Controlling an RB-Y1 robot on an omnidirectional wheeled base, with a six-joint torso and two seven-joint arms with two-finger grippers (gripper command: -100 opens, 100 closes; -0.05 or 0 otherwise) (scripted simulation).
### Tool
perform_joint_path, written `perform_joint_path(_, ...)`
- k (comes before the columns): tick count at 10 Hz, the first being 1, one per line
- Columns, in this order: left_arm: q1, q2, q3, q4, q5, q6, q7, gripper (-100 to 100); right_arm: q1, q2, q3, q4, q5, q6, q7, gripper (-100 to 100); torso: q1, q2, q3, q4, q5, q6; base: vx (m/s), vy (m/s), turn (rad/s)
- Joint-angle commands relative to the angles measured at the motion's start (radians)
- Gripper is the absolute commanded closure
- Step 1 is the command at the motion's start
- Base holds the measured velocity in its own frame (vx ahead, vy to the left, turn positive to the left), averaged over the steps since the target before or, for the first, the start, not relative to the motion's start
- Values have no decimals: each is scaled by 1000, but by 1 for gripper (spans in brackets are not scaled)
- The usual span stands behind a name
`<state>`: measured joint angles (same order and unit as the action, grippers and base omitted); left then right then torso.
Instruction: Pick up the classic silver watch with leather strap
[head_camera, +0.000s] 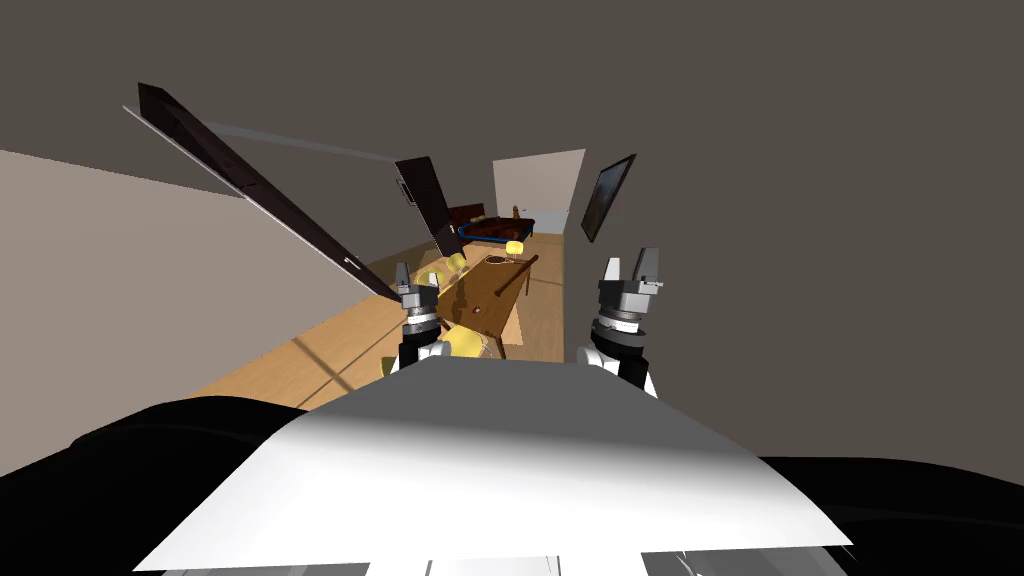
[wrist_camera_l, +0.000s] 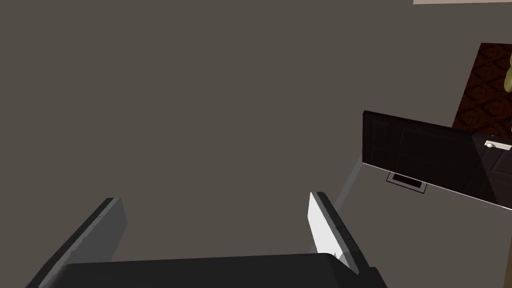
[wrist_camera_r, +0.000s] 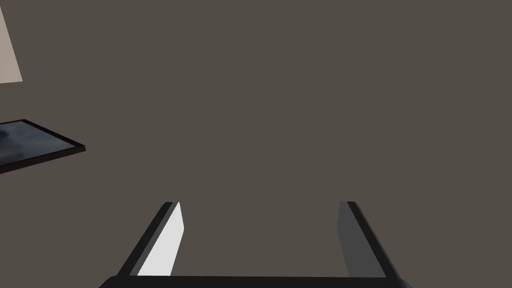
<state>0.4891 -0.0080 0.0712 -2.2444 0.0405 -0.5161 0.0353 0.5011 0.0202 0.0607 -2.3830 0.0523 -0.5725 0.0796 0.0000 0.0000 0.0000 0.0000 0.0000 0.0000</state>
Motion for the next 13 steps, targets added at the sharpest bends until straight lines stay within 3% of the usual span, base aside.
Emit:
perform_joint_path(1, -21, 38, 0, 37, 16, 22, 21, -100, 0, 0, 0, 0, 0, 0, 0, 0, 0, 0, 0, 0, 0, 0, 2, 27, -54)
perform_joint_path(8, -124, 119, 2, 216, 94, 129, 125, -100, 0, 0, 0, 0, 0, 0, 0, 0, 2, 1, 0, 0, 0, 0, -11, 33, -67)
perform_joint_path(13, -124, 119, 2, 223, 94, 129, 125, -100, 0, 0, 0, 0, 0, 0, 0, 0, 0, -1, 0, 0, 0, 0, -2, 2, -7)
